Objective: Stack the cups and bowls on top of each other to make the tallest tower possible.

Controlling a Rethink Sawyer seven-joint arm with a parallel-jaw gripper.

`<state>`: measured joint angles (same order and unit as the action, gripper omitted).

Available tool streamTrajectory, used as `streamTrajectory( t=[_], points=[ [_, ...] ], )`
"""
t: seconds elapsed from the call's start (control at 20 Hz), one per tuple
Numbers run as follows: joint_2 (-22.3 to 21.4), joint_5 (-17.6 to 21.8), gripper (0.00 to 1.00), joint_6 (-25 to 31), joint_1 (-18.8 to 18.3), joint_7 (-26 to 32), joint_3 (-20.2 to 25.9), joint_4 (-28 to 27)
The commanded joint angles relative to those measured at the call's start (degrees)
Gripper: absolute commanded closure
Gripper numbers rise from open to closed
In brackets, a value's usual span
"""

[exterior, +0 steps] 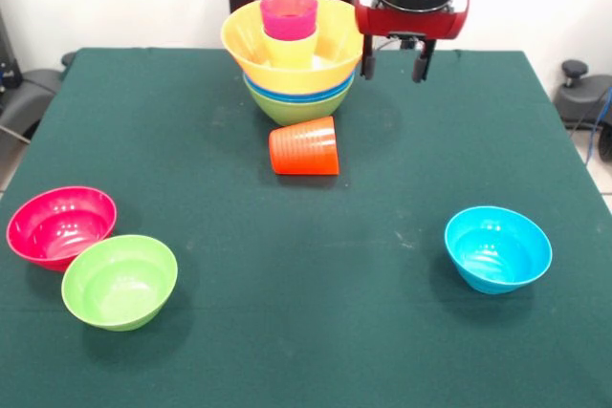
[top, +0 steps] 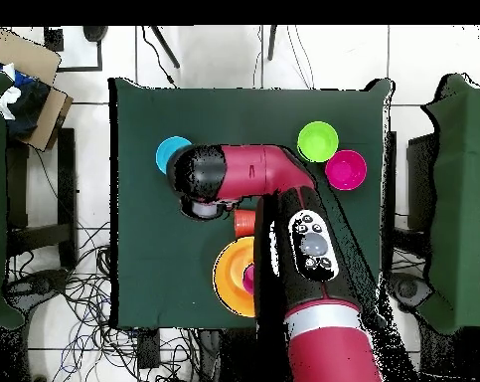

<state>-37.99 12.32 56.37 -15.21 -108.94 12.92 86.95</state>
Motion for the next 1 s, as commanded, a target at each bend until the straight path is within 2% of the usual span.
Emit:
streamTrajectory(
  t=[0.05, 0.75, 1.0],
  points=[
    [3.55, 2.25, 0.0, -4.6, 2.54, -0.05, 3.55, -3.95],
    [6.77, 1.24, 0.0, -6.86, 4.74, -2.51, 2.18, -5.97],
    [9.64, 2.62, 0.0, -8.15, 6.09, -3.67, 0.97, -9.05]
  ],
)
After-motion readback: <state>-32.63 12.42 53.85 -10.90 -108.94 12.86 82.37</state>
